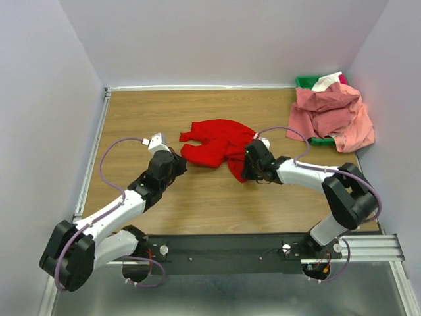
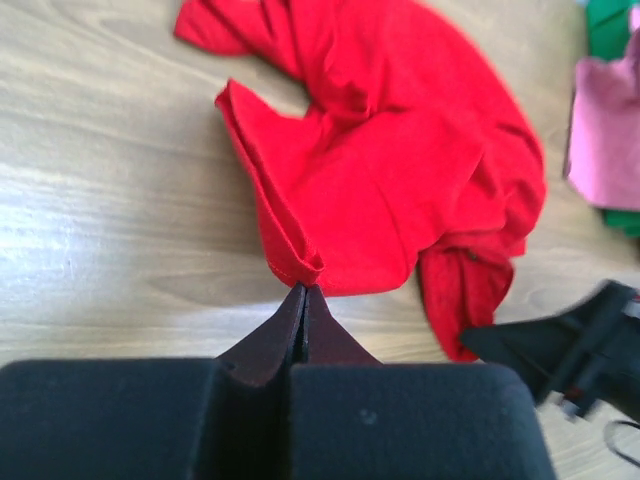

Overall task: Fold and stack the t-shirts
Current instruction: Flatten the tshirt out

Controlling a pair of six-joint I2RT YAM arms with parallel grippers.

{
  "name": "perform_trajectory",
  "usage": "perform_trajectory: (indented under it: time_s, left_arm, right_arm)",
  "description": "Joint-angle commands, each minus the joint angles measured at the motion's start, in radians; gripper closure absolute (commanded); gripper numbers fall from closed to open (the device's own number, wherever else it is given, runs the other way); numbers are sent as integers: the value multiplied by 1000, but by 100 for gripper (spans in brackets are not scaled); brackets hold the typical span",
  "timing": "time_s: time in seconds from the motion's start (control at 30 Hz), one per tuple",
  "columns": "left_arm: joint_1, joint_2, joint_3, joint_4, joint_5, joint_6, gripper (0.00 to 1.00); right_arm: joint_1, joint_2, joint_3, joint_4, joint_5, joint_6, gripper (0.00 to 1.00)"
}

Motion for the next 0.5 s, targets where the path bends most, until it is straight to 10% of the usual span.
perform_trajectory:
  time_s: [0.0, 0.1, 0.47]
  left_arm:
    - [-3, -39, 41, 19, -89, -10, 100]
    - [-3, -59, 101, -11, -162, -3, 100]
    - [-1, -249, 455, -148, -481, 136, 100]
  right_arm:
    - [9, 71, 60, -15, 143, 44, 67]
    - [9, 28, 88, -20, 182, 21, 100]
    - [6, -440, 260, -156, 485, -133, 99]
